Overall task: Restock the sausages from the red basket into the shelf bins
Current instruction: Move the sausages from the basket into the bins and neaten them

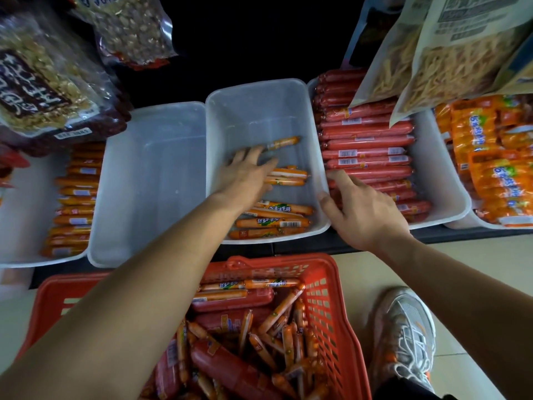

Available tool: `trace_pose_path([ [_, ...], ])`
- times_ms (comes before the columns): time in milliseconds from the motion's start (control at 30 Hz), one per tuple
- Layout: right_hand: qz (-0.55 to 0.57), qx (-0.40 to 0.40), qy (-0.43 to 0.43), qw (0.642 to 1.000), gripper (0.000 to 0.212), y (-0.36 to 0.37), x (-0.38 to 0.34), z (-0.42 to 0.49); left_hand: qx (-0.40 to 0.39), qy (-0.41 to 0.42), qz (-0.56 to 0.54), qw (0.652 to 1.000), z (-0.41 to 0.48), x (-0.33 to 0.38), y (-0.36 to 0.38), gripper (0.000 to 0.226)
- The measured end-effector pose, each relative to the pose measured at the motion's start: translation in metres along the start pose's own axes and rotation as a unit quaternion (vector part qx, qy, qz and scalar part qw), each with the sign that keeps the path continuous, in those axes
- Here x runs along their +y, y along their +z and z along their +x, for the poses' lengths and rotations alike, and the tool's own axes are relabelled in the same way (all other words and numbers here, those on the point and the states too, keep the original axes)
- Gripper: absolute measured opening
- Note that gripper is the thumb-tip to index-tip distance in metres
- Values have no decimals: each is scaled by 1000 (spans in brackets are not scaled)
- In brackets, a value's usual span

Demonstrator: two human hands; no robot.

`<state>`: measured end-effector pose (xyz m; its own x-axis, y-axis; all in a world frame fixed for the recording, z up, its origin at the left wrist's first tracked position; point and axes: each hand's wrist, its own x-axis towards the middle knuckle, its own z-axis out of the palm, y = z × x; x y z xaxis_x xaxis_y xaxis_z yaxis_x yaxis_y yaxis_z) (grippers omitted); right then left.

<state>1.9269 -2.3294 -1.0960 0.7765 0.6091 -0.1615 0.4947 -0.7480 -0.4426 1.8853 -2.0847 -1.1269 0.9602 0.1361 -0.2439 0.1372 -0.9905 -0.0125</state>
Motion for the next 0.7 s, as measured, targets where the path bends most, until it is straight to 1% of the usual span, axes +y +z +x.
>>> trace_pose_path([
  [100, -5, -1, 0, 1000, 37, 0, 0, 0, -87, -26, -49, 995, 9, 1, 3, 71],
  [167, -5, -2, 0, 1000, 36, 1, 0, 0, -119, -14, -55, 991, 13, 7, 2, 70],
  [233, -4, -4, -1, 1000, 36, 0, -1, 0, -113, 18, -33, 993, 11, 14, 3, 65],
  [267, -5, -4, 0, 1000, 36, 0, -1, 0, -105, 20, -22, 994, 9, 16, 6, 63],
  [333, -10, -4, 1, 1000, 36, 0, 0, 0, -86, -26, -14, 996, 10, 11, 11, 59],
  [400, -9, -4, 0, 1000, 36, 1, 0, 0, -78, -80, -34, 993, 16, 1, 9, 58],
  [433, -8, -4, 0, 1000, 36, 1, 0, 0, -80, -81, -56, 992, 19, -1, 6, 58],
  [500, -4, -7, 1, 1000, 36, 1, -1, 1, -77, -46, -80, 993, 19, 6, 4, 59],
  [567, -4, -9, 3, 1000, 36, 0, -1, 1, -68, -19, -60, 996, 11, 16, 11, 63],
  [633, -9, -11, 4, 1000, 36, -1, -1, 0, -67, -17, -53, 996, 7, 15, 20, 64],
  [700, -7, -11, 5, 1000, 36, -2, -2, -1, -48, -13, -76, 996, 8, 6, 18, 60],
])
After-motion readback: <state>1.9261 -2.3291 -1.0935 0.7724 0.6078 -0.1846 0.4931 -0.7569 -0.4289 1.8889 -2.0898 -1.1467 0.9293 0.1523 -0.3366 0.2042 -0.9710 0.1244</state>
